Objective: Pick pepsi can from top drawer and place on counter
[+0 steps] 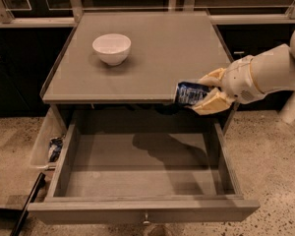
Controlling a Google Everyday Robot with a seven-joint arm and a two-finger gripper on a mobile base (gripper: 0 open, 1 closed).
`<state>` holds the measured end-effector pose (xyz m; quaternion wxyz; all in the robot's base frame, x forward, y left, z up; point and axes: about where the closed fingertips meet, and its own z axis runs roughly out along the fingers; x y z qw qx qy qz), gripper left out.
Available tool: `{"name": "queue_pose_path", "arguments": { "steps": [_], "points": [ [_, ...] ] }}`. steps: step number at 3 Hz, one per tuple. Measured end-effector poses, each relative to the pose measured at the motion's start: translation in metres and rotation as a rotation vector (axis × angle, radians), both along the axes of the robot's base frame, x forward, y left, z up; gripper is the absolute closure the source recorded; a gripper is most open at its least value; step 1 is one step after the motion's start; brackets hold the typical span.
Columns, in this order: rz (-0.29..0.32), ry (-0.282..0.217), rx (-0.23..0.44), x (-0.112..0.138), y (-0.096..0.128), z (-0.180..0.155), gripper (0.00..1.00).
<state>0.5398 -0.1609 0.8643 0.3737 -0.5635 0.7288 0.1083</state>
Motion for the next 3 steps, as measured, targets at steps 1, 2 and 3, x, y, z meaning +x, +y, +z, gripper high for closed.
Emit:
{"name": "queue_pose_path", "arguments": {
  "steps": [1, 2, 3],
  "points": [
    [0.019, -0.030, -0.019, 0.024, 0.007, 0.007, 1.00],
    [0.025, -0.083, -0.022, 0.062, 0.013, 0.022, 1.00],
    [0.001, -0.107, 0.001, 0.103, 0.012, 0.030, 1.00]
  ]
}}
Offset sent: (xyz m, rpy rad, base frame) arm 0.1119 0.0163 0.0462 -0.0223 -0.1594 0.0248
